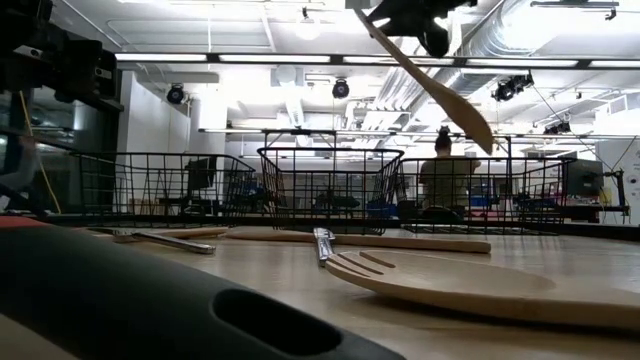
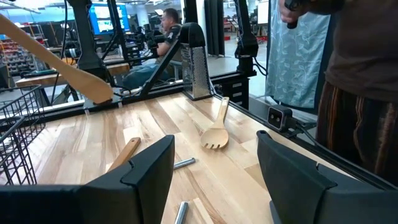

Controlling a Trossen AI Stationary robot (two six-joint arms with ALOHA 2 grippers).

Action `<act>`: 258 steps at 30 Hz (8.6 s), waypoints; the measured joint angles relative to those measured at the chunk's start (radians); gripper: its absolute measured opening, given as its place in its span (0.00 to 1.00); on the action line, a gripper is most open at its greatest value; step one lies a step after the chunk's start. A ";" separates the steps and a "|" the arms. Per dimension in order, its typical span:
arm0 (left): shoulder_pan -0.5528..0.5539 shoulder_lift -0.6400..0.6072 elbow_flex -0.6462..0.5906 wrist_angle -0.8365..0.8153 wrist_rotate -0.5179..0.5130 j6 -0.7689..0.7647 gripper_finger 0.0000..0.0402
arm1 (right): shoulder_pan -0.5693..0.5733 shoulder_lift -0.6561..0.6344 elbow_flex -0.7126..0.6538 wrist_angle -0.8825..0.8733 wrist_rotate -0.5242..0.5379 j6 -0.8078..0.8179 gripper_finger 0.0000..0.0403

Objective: Pick & Place Kitchen Items
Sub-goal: Put the brown serving spoon into the middle wire basket

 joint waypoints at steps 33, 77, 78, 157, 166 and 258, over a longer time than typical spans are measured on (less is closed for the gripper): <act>0.000 0.027 0.066 0.406 -0.564 -0.265 0.57 | -0.035 0.000 -0.001 0.166 0.047 -0.046 0.20; 0.765 1.351 0.964 0.419 0.091 -0.314 0.57 | -0.461 0.109 -0.001 0.533 -0.756 -0.116 0.20; 0.782 1.371 0.984 0.419 0.113 -0.314 0.57 | -0.464 0.114 -0.001 0.545 -0.755 -0.117 0.20; 0.850 1.534 1.104 0.459 0.160 -0.462 0.82 | -0.470 0.305 0.000 0.939 -0.722 -0.052 0.20; 0.818 1.580 1.145 0.467 0.198 -0.436 0.82 | -0.434 0.323 -0.001 0.939 -0.709 -0.045 0.20; 0.898 1.891 1.553 -0.407 -0.110 -0.500 0.22 | -0.706 0.294 -0.001 0.833 -1.015 0.347 0.70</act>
